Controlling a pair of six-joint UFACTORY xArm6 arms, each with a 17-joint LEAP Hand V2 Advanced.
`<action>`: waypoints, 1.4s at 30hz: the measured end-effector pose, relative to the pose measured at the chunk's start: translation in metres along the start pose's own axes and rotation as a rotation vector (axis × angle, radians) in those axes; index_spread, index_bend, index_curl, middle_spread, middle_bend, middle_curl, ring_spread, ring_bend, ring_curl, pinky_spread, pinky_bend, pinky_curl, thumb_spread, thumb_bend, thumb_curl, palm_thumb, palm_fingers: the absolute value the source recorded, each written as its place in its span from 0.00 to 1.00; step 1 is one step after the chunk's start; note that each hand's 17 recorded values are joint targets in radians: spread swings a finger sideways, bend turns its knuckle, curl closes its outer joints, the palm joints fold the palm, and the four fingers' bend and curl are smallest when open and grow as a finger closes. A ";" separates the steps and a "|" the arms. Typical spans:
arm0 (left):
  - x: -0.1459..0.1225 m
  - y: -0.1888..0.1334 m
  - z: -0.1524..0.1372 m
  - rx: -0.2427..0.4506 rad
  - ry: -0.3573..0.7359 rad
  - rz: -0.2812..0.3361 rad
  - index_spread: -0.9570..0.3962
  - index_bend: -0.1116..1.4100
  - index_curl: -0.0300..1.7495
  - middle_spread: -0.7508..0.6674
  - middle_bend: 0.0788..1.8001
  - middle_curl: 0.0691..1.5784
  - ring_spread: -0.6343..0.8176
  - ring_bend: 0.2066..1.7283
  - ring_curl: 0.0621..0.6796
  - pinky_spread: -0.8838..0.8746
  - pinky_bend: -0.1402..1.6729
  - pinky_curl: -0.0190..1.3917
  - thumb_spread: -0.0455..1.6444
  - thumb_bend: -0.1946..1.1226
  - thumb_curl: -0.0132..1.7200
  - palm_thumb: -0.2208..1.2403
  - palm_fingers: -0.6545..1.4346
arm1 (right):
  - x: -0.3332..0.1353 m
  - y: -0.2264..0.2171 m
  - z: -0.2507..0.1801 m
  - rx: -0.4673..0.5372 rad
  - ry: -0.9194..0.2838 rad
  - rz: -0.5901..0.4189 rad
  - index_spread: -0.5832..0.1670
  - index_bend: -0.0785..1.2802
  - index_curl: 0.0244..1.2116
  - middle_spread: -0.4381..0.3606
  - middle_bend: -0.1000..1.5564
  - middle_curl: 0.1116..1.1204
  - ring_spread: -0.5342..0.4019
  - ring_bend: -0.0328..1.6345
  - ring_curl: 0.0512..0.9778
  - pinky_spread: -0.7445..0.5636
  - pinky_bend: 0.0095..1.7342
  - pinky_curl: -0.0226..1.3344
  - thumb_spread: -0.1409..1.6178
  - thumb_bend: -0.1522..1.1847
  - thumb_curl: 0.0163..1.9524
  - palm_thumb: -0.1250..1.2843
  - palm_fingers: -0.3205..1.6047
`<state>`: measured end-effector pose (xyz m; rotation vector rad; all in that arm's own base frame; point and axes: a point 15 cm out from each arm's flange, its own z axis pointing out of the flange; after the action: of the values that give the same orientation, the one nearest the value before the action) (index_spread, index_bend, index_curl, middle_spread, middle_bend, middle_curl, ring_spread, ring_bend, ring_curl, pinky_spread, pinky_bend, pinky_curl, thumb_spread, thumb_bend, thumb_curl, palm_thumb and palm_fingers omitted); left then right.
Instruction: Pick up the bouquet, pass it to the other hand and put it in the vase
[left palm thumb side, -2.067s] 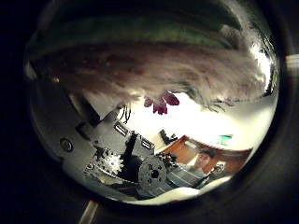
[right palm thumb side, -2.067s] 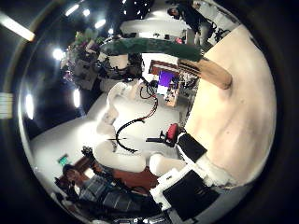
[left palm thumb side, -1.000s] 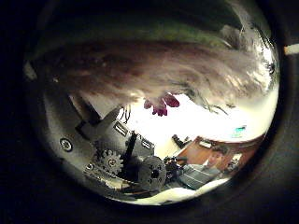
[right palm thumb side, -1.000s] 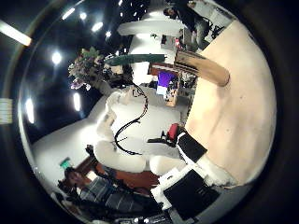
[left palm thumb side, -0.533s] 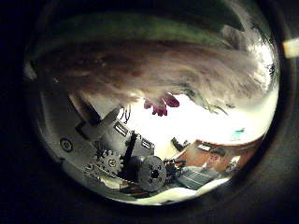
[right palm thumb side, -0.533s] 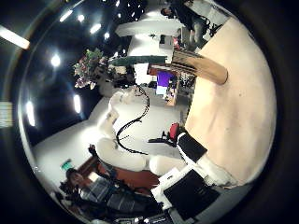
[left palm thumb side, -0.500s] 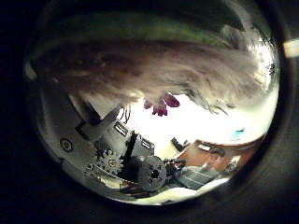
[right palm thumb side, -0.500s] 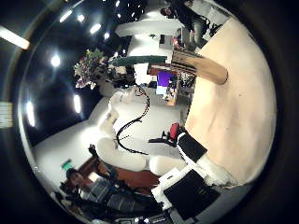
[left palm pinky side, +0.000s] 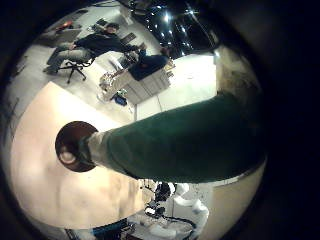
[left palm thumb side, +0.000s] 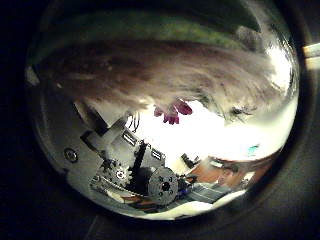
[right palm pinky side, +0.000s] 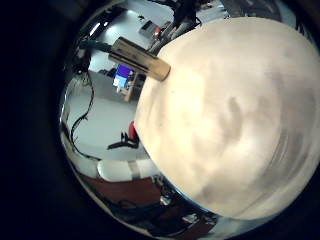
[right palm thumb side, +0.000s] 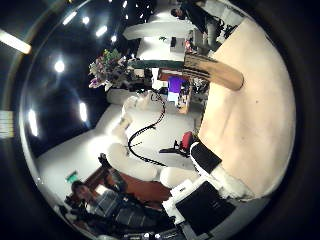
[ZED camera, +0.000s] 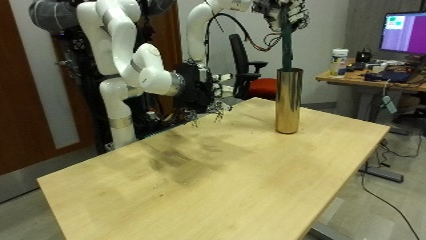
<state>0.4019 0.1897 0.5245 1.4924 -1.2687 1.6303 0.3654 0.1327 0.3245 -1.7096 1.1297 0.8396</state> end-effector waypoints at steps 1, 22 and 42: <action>-0.003 0.000 0.000 -0.002 -0.001 -0.007 0.21 0.59 0.67 0.18 0.62 0.61 0.17 0.81 0.87 0.13 0.65 0.46 0.05 0.13 0.52 0.89 0.84 | 0.000 0.000 0.000 -0.001 -0.001 0.001 0.39 0.18 0.21 0.81 0.17 0.17 0.82 0.28 0.22 0.89 0.25 0.25 0.62 0.09 0.21 0.64 0.17; -0.028 0.002 -0.011 -0.043 -0.061 -0.049 0.68 0.17 0.47 0.63 0.12 0.36 0.62 0.33 0.40 0.64 0.33 0.29 0.53 0.11 0.24 0.44 0.26 | 0.003 0.003 0.002 -0.015 -0.020 0.013 0.41 0.18 0.21 0.81 0.17 0.17 0.82 0.29 0.21 0.89 0.26 0.25 0.62 0.09 0.21 0.65 0.18; -0.025 0.029 -0.077 0.048 -0.155 -0.029 0.78 0.15 0.15 0.92 0.04 0.09 0.86 0.13 0.22 0.83 0.23 0.22 0.48 0.12 0.21 0.34 0.23 | -0.002 0.010 0.005 -0.031 -0.040 0.013 0.40 0.18 0.22 0.81 0.17 0.16 0.81 0.29 0.21 0.89 0.26 0.25 0.62 0.10 0.21 0.66 0.18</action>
<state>0.3497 0.2529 0.4987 1.6864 -1.2907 1.5619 0.3554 0.1360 0.3218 -1.7051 1.1075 0.8992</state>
